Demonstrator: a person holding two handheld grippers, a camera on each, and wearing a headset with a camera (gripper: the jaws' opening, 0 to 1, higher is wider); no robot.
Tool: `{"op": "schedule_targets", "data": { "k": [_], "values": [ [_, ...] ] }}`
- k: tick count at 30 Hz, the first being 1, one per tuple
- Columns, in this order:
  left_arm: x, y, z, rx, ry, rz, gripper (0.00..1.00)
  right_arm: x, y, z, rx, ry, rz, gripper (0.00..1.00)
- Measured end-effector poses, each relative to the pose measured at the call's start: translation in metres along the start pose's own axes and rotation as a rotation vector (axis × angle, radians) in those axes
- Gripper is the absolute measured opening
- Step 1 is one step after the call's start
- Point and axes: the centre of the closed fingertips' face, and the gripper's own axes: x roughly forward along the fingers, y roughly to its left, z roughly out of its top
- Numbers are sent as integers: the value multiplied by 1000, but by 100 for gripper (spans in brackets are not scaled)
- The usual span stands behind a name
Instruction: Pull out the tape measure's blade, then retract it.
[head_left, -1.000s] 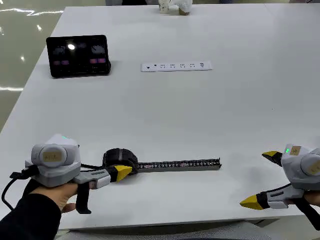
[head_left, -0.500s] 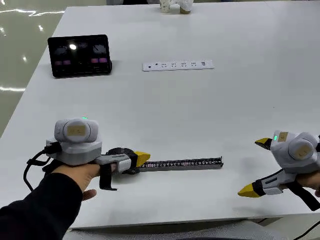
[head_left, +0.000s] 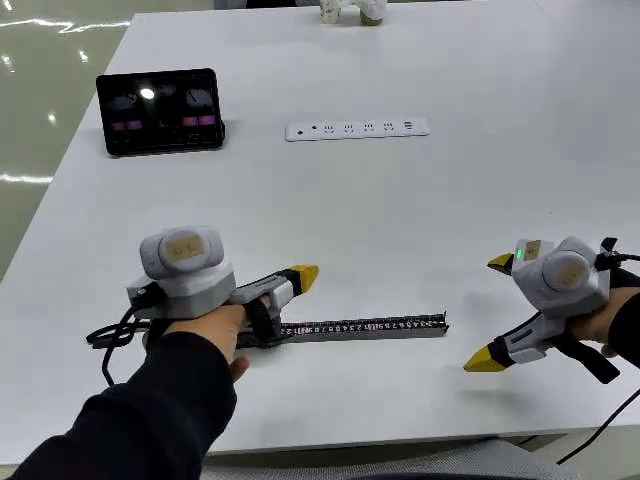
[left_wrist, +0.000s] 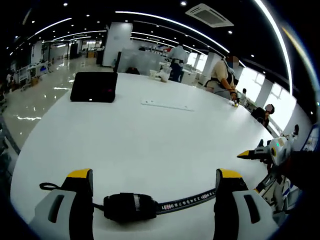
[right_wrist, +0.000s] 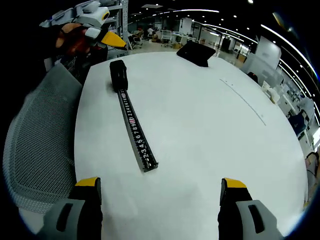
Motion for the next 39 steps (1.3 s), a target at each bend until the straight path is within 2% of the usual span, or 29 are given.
{"op": "schedule_targets", "data": {
  "k": [3, 6, 7, 9, 10, 13, 15, 18, 19, 22, 23, 24, 27, 30, 33, 35, 39],
  "values": [
    [7, -5, -1, 27, -21, 9, 99, 4, -3, 7, -31, 7, 13, 99],
    [10, -4, 0, 52, -51, 49, 99, 6, -5, 14, -53, 3, 26, 99],
    [11, -4, -1, 49, -47, 54, 99, 7, -5, 16, -57, 2, 30, 99],
    [12, 2, -6, 27, -35, 100, 99, 9, -6, 20, -69, -3, 36, 99],
    [13, 2, -6, 20, -36, 93, 99, 10, -6, 21, -72, -3, 38, 99],
    [13, 6, -5, 67, -74, 113, 99, 16, -9, 23, -86, 3, 48, 99],
    [14, 8, -8, 44, -94, 101, 99, 20, -8, 24, -98, 6, 57, 99],
    [16, 15, -10, 35, -106, 123, 99, 23, -7, 24, -111, 13, 66, 99],
    [17, 18, -8, 60, -128, 137, 99, 24, -7, 24, -118, 12, 75, 99],
    [19, 21, -10, 82, -141, 152, 99, 27, -6, 25, -129, 11, 86, 99],
    [21, 22, -11, 131, -169, 148, 99, 30, -7, 26, -134, 11, 90, 99],
    [23, 24, -16, 141, -160, 152, 99, 31, -8, 27, -136, 12, 92, 99],
    [27, 30, -29, 104, -137, 152, 99, 35, -8, 28, -141, 18, 99, 99],
    [32, 31, -41, 136, -130, 144, 99, 40, -4, 28, -163, 19, 119, 99],
    [34, 28, -44, 136, -136, 127, 99, 45, -3, 25, -190, 37, 132, 96],
    [35, 25, -45, 167, -130, 122, 99, 47, -3, 22, -191, 47, 139, 95],
    [36, 26, -49, 155, -123, 114, 99, 48, -3, 20, -205, 56, 148, 88]
  ]
}}
